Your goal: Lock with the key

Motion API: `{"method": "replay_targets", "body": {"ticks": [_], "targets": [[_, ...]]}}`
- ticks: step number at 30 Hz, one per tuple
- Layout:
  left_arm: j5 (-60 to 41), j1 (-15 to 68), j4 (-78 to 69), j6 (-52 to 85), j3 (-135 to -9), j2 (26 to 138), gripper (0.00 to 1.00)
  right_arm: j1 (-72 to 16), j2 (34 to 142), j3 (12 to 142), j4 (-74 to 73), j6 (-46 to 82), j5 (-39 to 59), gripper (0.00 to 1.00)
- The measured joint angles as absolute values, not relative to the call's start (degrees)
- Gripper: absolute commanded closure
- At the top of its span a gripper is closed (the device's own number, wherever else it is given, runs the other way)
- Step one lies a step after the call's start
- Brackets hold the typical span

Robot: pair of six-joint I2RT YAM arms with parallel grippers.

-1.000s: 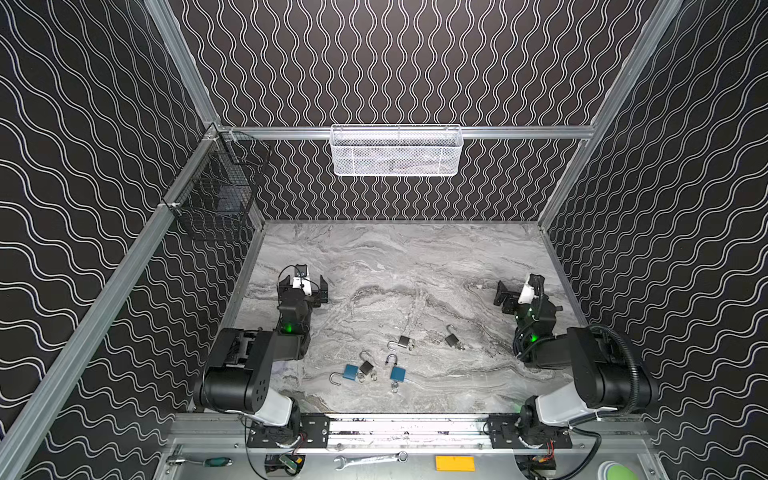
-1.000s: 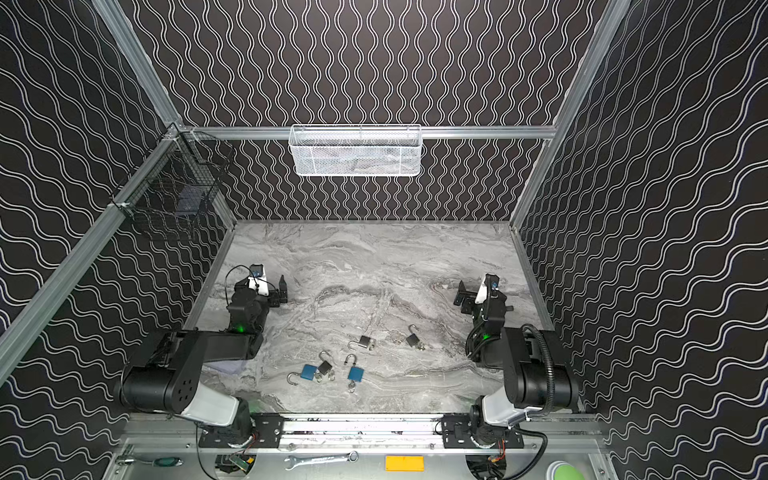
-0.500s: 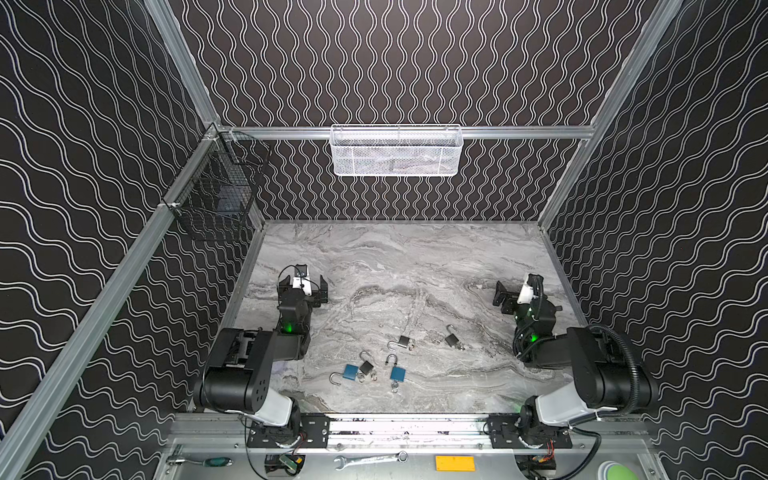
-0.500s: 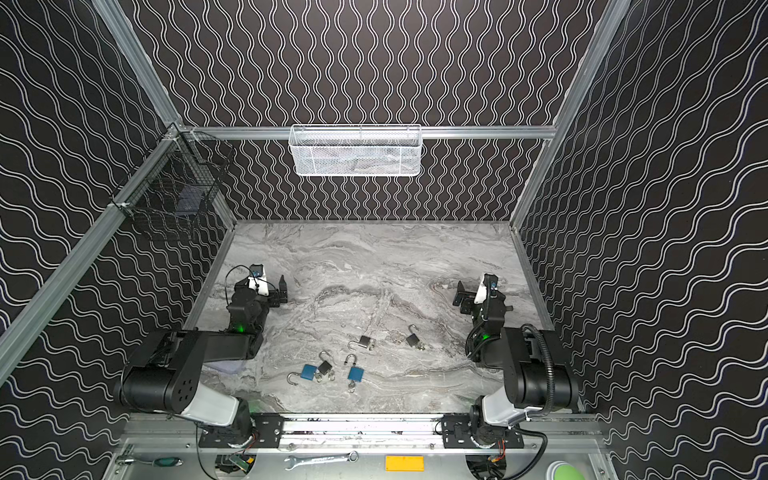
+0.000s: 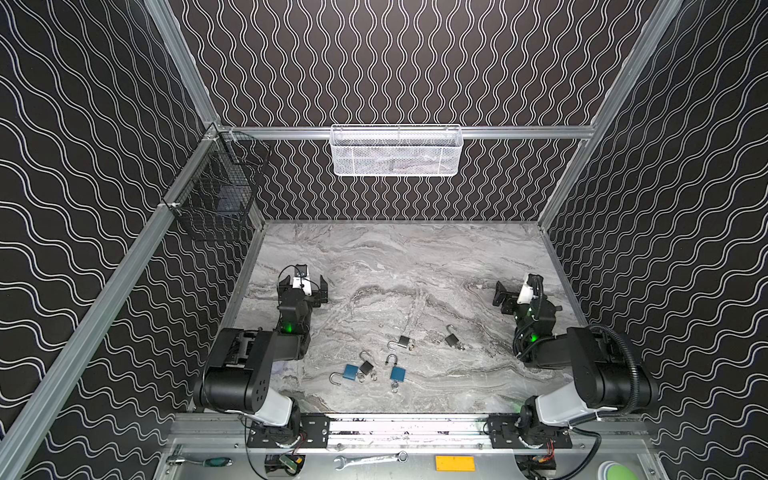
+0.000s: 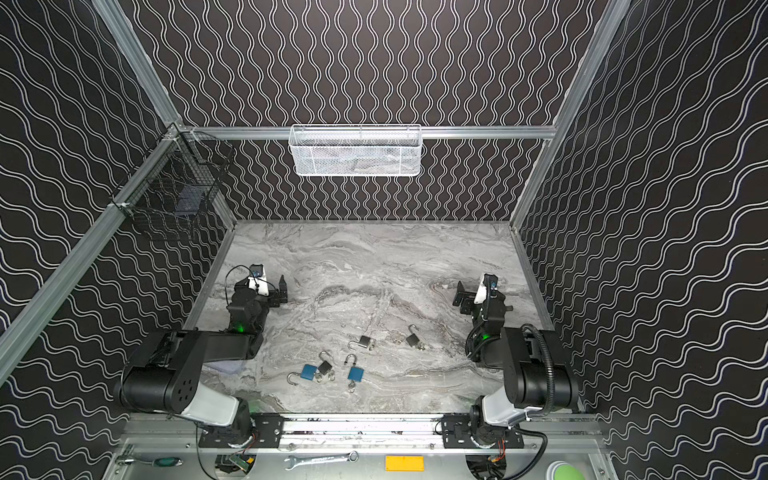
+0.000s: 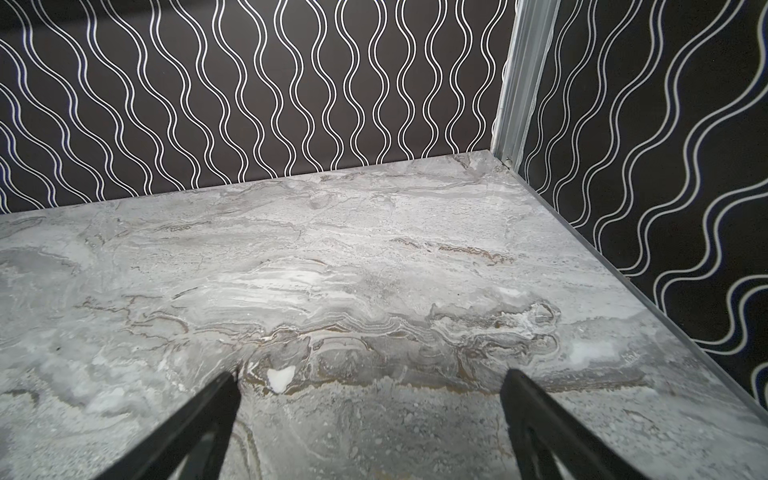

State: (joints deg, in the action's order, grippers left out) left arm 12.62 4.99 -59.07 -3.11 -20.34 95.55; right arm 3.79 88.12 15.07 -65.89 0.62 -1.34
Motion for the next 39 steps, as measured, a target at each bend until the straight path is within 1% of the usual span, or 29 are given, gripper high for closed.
{"method": "replay_targets", "body": {"ticks": [13,19,23,27,31,36,39], "targets": [[12.64,5.45,-58.06,-3.14,-20.60,94.78,0.01,3.79,87.33,15.00,-65.63,0.60,-1.37,0.00],[12.82,6.59,-52.51,-3.38,-23.09,90.04,0.01,3.79,81.23,15.03,-62.24,0.60,-1.39,0.00],[13.52,7.55,-48.60,-3.57,-23.86,86.46,0.01,3.77,75.02,15.49,-57.34,0.67,-1.50,0.00],[16.05,8.25,-39.13,-2.94,-27.18,80.73,0.01,3.77,67.94,18.72,-49.25,2.72,-2.39,0.00],[18.37,8.71,-28.03,1.65,-32.64,75.07,0.01,3.75,62.63,24.47,-38.13,6.09,-0.86,0.00],[17.67,9.45,-8.01,7.07,-45.15,74.39,0.01,3.62,59.24,30.24,-23.68,11.05,3.77,0.00],[16.10,10.55,1.02,9.50,-47.64,74.32,0.01,2.83,57.21,31.64,-17.39,13.89,6.55,0.00]]}}
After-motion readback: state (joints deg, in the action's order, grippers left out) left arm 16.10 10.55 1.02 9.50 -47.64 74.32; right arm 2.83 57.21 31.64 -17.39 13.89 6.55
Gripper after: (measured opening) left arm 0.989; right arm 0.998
